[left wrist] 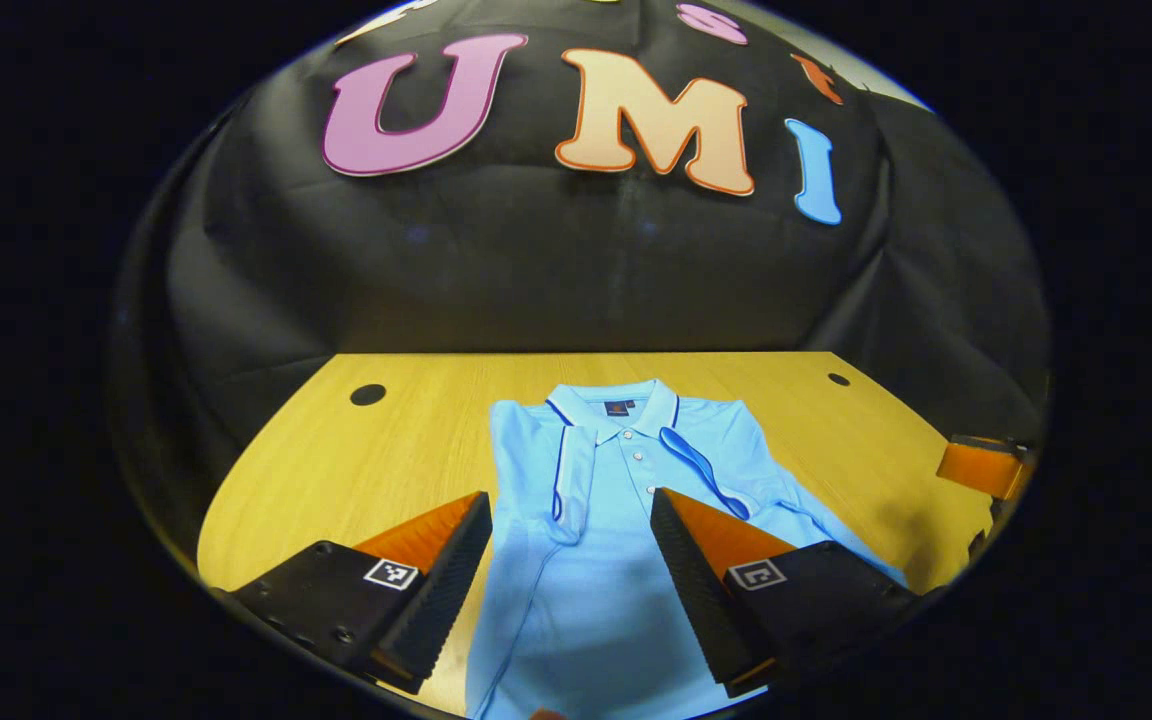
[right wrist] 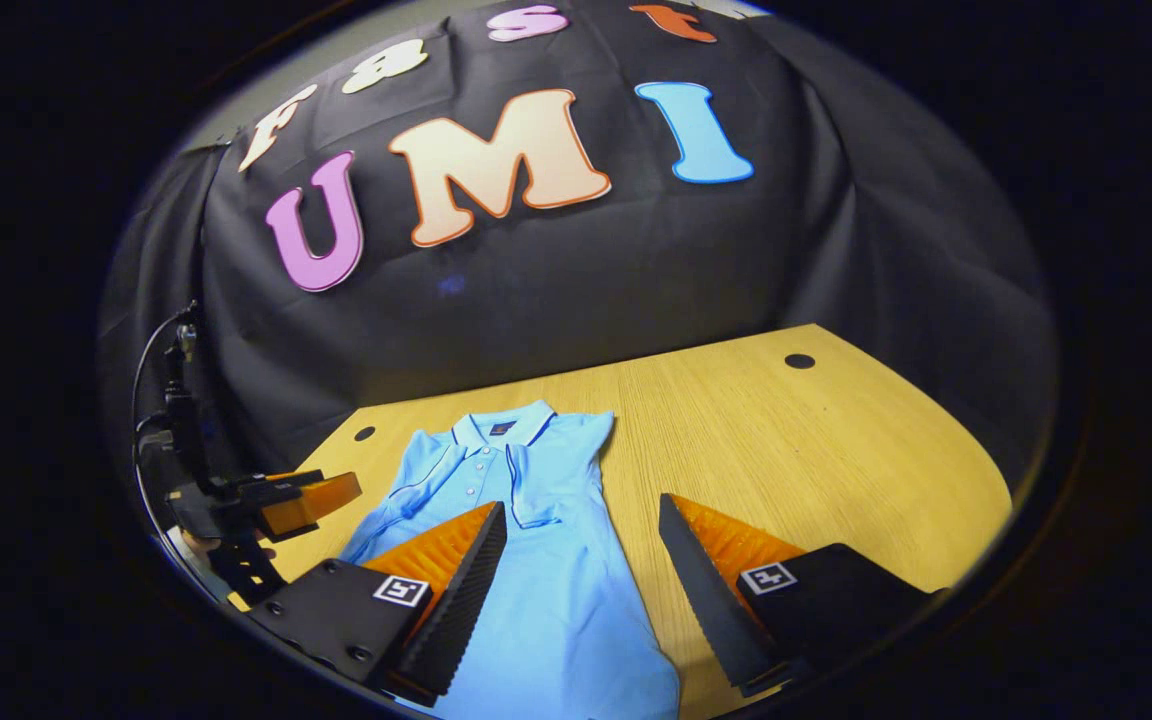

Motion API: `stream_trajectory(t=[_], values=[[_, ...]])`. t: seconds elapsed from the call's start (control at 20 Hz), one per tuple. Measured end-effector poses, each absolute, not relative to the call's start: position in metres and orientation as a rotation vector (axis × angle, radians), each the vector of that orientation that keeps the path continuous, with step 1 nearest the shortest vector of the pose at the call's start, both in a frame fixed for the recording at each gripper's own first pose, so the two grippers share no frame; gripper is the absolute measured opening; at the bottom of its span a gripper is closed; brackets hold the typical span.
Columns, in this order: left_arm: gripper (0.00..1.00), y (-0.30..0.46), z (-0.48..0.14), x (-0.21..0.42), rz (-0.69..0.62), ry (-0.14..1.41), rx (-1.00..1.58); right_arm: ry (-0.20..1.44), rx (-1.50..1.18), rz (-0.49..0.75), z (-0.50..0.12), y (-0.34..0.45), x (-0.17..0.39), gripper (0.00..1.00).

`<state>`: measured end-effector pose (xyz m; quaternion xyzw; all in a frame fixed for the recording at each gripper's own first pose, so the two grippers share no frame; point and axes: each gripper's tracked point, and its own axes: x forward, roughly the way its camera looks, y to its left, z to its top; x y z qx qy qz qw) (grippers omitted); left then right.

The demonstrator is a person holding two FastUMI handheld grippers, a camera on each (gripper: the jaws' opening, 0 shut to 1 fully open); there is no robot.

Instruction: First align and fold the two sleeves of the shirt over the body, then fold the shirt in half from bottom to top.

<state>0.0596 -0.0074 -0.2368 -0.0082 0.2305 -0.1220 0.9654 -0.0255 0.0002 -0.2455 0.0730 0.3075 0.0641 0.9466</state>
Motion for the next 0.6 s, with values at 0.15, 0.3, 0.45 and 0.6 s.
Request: stream_trajectory(t=[0.15,0.3,0.45,0.6], values=[[0.96,0.004,-0.231,0.020,-0.247,0.460,0.002,0.627,0.128,0.145,-0.238,0.001,-0.053,0.97],[0.96,0.020,-0.235,-0.014,-0.240,0.474,0.019,0.636,0.118,0.138,-0.240,-0.003,-0.078,0.97],[0.96,0.041,-0.247,-0.047,-0.211,0.513,0.024,0.660,0.084,0.135,-0.246,-0.007,-0.107,0.97],[0.96,0.051,-0.261,-0.080,-0.202,0.555,-0.006,0.694,0.035,0.139,-0.257,-0.016,-0.139,0.97]])
